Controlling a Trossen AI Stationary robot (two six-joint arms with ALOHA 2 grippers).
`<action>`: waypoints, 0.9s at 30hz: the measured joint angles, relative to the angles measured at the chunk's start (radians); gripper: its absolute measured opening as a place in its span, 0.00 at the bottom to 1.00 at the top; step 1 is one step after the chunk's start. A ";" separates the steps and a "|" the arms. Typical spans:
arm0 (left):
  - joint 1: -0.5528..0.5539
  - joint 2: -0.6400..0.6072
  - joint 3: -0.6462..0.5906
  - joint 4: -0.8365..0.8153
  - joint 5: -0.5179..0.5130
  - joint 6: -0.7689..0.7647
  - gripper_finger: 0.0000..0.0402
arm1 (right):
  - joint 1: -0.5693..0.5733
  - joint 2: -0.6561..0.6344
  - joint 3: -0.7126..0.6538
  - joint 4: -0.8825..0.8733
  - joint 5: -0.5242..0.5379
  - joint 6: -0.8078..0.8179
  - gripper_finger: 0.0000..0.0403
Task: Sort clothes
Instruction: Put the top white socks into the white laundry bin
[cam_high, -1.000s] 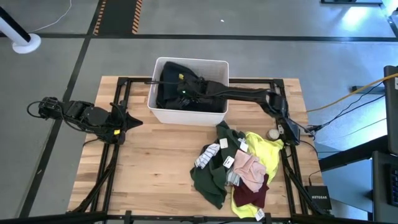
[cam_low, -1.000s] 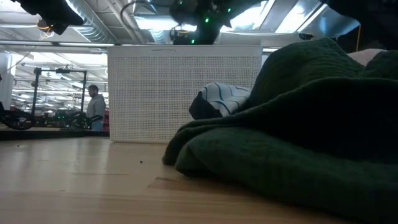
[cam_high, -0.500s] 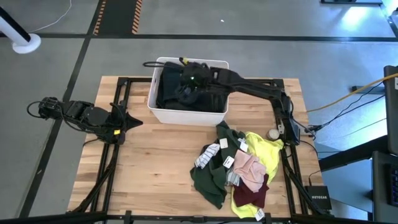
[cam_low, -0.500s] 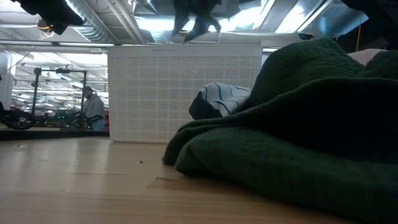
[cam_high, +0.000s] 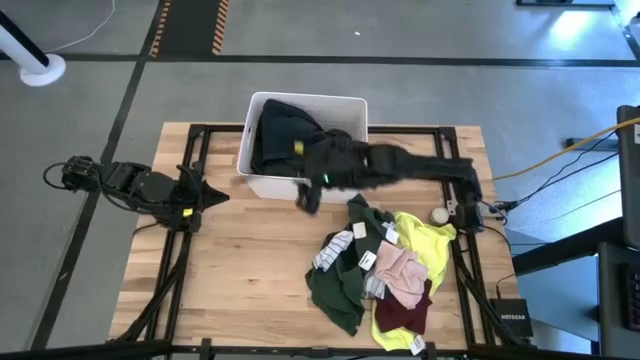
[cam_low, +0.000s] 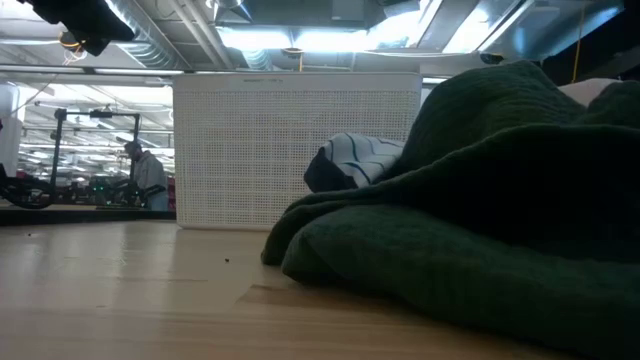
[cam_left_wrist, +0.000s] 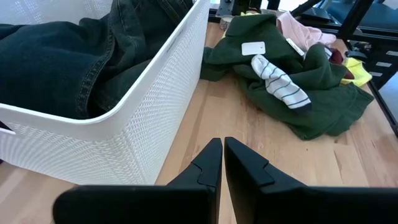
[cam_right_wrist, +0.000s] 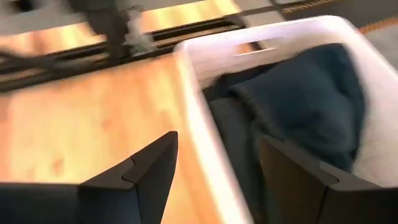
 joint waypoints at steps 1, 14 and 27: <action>0.000 0.000 0.000 0.001 0.000 0.000 0.03 | 0.028 -0.001 0.000 -0.030 0.009 0.000 0.60; 0.000 0.000 0.000 0.002 0.000 0.001 0.03 | 0.336 0.017 -0.087 -0.123 0.154 0.074 0.60; 0.000 0.000 0.000 0.003 0.000 0.003 0.03 | 0.372 0.017 -0.491 0.024 0.059 -0.030 0.60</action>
